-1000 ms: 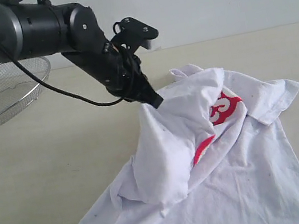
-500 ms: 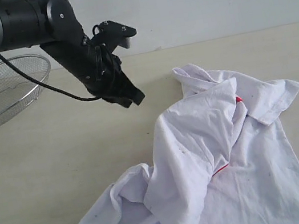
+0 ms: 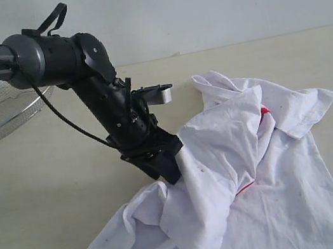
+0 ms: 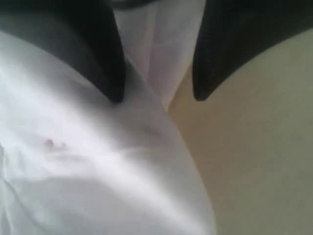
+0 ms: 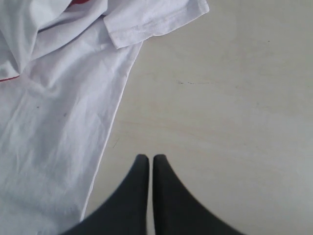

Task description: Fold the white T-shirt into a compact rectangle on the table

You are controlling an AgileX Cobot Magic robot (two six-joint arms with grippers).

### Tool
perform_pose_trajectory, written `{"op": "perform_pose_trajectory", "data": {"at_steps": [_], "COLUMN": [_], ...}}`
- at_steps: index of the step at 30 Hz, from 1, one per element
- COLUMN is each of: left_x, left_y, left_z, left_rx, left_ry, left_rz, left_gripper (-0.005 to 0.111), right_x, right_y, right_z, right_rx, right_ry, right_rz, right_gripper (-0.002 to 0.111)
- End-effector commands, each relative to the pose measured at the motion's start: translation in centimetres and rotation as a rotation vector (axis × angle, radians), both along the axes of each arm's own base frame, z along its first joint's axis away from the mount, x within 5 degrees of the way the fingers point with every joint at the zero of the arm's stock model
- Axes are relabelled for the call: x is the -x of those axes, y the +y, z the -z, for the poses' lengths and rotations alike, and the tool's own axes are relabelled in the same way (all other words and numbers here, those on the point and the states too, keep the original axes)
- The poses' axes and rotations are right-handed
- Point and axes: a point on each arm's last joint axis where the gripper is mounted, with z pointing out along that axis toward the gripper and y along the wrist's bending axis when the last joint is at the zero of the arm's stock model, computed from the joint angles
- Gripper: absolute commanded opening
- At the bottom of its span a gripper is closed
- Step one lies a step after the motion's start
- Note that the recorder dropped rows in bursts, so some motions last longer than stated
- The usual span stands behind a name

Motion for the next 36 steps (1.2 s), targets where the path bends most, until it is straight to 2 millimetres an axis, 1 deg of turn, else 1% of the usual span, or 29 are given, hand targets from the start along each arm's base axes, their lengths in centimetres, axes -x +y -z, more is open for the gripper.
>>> {"op": "perform_pose_trajectory", "data": {"at_steps": [1,2,4,11,16,17,19,21,22,25,28,33,36], "left_x": [1.1,1.1,1.2,1.2,1.2,1.2,1.3,1.4,1.4,1.4,1.4,1.5,1.6], "left_y": [-0.8,-1.2,-1.5,-1.8,-1.7,-1.6,-1.6,-1.5,-1.5,-1.7,-1.6,-1.0,-0.9], "left_z": [-0.9,-1.2,-1.4,-1.7,-1.5,-1.4,-1.2,-1.1,-1.1,-1.3,-2.5,-6.2,-7.0], "left_rx": [0.098,0.15,0.186,0.226,0.215,0.209,0.201,0.201,0.205,0.235,0.252,0.291,0.299], "left_ry": [0.102,0.108,0.111,0.127,0.117,0.116,0.12,0.122,0.115,0.111,0.073,-0.017,-0.035], "left_rz": [0.055,0.056,0.053,0.03,0.051,0.054,0.056,0.06,0.072,0.077,0.103,0.116,0.117], "left_gripper": [0.04,0.04,0.04,0.04,0.04,0.038,0.029,0.011,0.005,0.005,0.005,0.005,0.005], "right_x": [0.1,0.0,0.0,0.1,0.1,0.1,0.1,0.0,0.0,0.0,0.0,0.0,-0.2], "right_y": [-0.1,0.0,0.0,-0.1,-0.1,-0.1,-0.1,-0.1,-0.1,-0.1,-0.1,0.0,0.0], "right_z": [-0.2,-0.2,-0.2,-0.2,-0.2,-0.2,-0.2,-0.2,-0.2,-0.2,-0.2,-0.2,-0.3], "right_rx": [0.003,0.002,0.002,0.003,0.003,0.003,0.003,0.004,0.003,0.003,0.005,0.006,-0.002], "right_ry": [-0.005,-0.007,-0.007,-0.005,-0.005,-0.005,-0.005,-0.008,-0.009,-0.009,-0.01,-0.019,-0.034], "right_rz": [-0.008,-0.008,-0.008,-0.008,-0.008,-0.008,-0.008,-0.009,-0.009,-0.009,-0.01,-0.013,-0.021], "right_gripper": [0.0,0.0,0.0,0.0,0.0,0.0,0.0,0.0,0.0,0.0,0.0,0.0,0.0]}}
